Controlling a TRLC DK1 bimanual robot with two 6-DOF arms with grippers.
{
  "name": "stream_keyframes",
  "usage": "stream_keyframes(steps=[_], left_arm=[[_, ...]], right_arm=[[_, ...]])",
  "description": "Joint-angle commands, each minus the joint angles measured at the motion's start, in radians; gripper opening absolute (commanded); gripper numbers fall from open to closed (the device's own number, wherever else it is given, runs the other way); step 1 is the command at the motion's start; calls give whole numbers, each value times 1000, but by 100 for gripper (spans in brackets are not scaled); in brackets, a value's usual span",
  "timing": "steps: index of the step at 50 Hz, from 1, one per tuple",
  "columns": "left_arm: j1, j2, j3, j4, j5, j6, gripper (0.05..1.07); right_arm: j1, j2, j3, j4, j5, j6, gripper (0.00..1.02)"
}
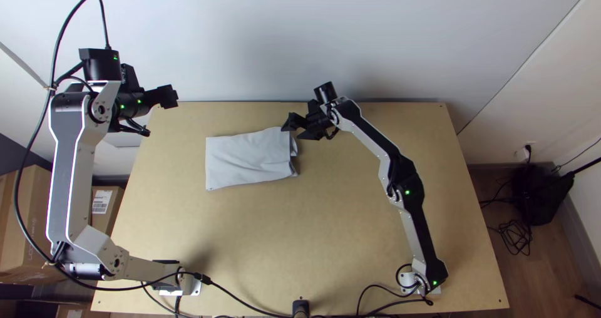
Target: Fold the t-shirt
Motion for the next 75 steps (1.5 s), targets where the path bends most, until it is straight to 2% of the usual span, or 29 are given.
stream_keyframes(steps=[1,10,16,18,22,26,27,37,50,62,75], left_arm=[[25,-27,-12,-2,11,17,103],[37,-22,-16,0,12,17,103],[37,-19,-16,6,12,9,103],[37,-19,-16,6,12,3,103],[37,-19,-18,6,12,-8,103],[37,-21,-19,6,12,-17,103],[37,-22,-19,6,12,-17,103],[48,-41,-28,6,11,-11,103],[61,-62,-55,6,12,0,103],[60,-67,-62,8,12,3,103],[63,-85,-84,12,28,17,103]], right_arm=[[0,53,48,-1,-13,11,98],[40,96,51,1,-74,-8,98],[80,133,78,1,-79,-14,98],[90,151,95,1,-79,-9,95],[112,174,107,8,-79,3,68],[118,186,109,48,-63,34,9],[118,186,109,56,-51,40,1],[81,171,84,31,-19,35,3],[-71,19,-123,-12,-16,-69,3],[-305,-162,-383,31,-11,-186,3],[-652,-248,-495,67,3,-325,3]])
